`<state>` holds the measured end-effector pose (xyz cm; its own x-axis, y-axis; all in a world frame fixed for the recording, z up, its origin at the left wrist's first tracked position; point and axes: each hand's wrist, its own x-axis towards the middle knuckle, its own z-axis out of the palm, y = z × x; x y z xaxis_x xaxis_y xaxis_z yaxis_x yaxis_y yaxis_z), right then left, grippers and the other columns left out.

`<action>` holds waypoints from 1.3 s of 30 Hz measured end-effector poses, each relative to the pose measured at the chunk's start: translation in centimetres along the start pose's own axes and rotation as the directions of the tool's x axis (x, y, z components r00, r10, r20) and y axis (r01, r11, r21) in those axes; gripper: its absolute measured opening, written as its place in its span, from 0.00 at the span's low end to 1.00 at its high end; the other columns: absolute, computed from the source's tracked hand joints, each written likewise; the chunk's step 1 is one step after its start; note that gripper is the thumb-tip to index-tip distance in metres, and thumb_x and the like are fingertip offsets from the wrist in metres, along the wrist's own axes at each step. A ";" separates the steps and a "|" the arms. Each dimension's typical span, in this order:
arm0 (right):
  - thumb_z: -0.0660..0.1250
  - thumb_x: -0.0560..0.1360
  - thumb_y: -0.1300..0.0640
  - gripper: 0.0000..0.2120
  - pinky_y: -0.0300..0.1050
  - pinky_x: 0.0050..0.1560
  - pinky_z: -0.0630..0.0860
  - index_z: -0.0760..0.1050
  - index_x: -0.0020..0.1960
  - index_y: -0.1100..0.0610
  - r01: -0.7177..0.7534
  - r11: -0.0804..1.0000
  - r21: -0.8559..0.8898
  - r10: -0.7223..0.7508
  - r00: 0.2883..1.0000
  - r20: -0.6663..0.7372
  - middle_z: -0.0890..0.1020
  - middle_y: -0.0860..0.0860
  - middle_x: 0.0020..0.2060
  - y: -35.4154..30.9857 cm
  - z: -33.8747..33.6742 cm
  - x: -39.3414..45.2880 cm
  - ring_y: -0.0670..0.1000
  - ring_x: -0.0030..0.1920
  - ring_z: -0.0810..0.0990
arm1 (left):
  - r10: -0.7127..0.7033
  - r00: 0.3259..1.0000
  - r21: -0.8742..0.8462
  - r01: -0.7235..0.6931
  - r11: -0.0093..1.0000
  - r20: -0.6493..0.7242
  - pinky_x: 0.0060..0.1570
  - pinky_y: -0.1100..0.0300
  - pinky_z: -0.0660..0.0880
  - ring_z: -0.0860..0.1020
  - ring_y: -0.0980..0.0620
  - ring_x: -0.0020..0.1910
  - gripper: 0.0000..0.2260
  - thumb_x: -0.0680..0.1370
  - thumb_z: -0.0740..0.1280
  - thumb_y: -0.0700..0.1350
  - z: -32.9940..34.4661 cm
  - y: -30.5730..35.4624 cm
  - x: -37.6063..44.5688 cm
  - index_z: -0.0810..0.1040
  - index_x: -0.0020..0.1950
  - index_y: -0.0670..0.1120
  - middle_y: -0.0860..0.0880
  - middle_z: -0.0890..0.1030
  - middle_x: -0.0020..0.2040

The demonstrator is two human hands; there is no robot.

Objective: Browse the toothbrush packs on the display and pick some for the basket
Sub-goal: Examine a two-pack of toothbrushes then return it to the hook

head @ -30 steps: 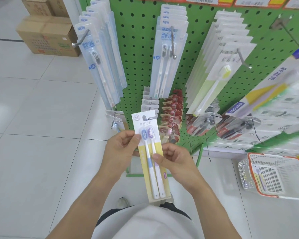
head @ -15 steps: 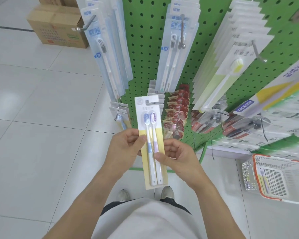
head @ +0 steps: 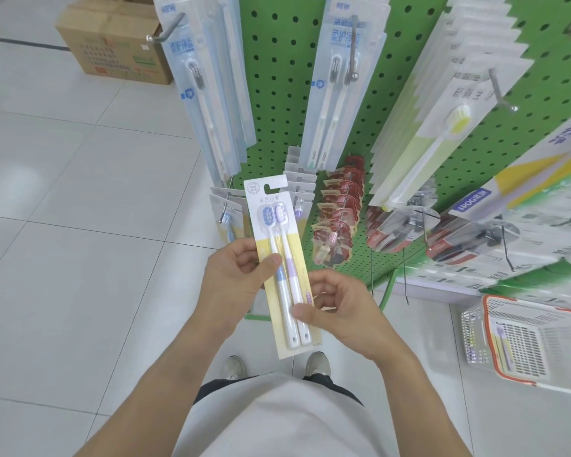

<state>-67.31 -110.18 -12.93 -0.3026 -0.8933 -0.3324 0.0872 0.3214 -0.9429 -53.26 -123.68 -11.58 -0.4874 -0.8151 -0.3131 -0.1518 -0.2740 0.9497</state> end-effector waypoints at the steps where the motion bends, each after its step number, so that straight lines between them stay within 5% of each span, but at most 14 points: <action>1: 0.80 0.70 0.58 0.19 0.44 0.42 0.78 0.81 0.59 0.51 -0.014 0.999 -0.051 0.016 0.999 0.029 0.84 0.47 0.41 -0.1 -0.3 -0.1 0.49 0.37 0.79 | -0.003 1.000 -0.006 0.003 1.000 -0.009 0.47 0.46 0.81 0.84 0.37 0.48 0.09 0.76 0.73 0.36 0.0 -0.1 0.0 0.81 0.56 0.39 0.45 0.87 0.48; 5: 0.83 0.67 0.59 0.26 0.38 0.39 0.74 0.80 0.62 0.48 -0.044 0.988 -0.151 0.058 0.994 0.095 0.80 0.47 0.41 -0.5 -1.6 -0.4 0.48 0.35 0.77 | -0.017 1.000 -0.011 0.016 1.000 -0.018 0.48 0.43 0.82 0.84 0.36 0.49 0.09 0.76 0.73 0.36 0.2 -0.4 -0.2 0.81 0.56 0.38 0.43 0.87 0.48; 20: 0.82 0.67 0.63 0.31 0.50 0.47 0.80 0.78 0.67 0.47 -0.042 0.987 -0.156 0.059 0.992 0.109 0.80 0.45 0.46 0.0 -1.9 -0.7 0.48 0.37 0.78 | 0.022 0.997 0.046 -0.019 0.999 -0.073 0.50 0.35 0.80 0.82 0.33 0.48 0.07 0.77 0.73 0.38 0.6 -0.3 -0.5 0.81 0.54 0.42 0.45 0.87 0.46; 28: 0.82 0.67 0.53 0.26 0.50 0.39 0.77 0.78 0.61 0.55 -0.023 0.993 -0.115 0.035 0.994 0.102 0.79 0.60 0.47 0.5 -1.9 -0.3 0.52 0.36 0.77 | 0.090 0.996 0.233 -0.085 0.969 -0.013 0.42 0.52 0.82 0.82 0.46 0.41 0.08 0.77 0.73 0.44 0.7 -0.3 -0.8 0.81 0.55 0.51 0.54 0.86 0.45; 32: 0.83 0.65 0.56 0.24 0.45 0.37 0.73 0.78 0.58 0.55 -0.015 0.989 -0.145 0.034 0.991 0.130 0.79 0.63 0.49 0.6 -2.1 -0.4 0.50 0.37 0.75 | 0.183 0.976 0.348 -0.133 0.928 -0.114 0.44 0.67 0.78 0.79 0.65 0.46 0.23 0.74 0.76 0.44 1.0 -0.6 -1.2 0.71 0.59 0.63 0.60 0.75 0.55; 39: 0.81 0.65 0.63 0.20 0.46 0.39 0.79 0.78 0.50 0.46 0.064 0.966 -0.251 -0.033 0.992 0.124 0.82 0.50 0.42 -0.2 -1.3 -0.2 0.48 0.42 0.80 | 0.226 0.942 0.231 -0.169 0.958 -0.247 0.48 0.62 0.77 0.81 0.57 0.50 0.16 0.75 0.75 0.52 1.7 0.5 -1.3 0.73 0.58 0.58 0.56 0.82 0.49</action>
<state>-68.47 -109.68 -12.70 -0.1853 -0.9356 -0.3006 -0.1733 0.3322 -0.9271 -54.17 -121.90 -10.70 -0.2816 -0.9559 -0.0832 -0.2617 -0.0069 0.9651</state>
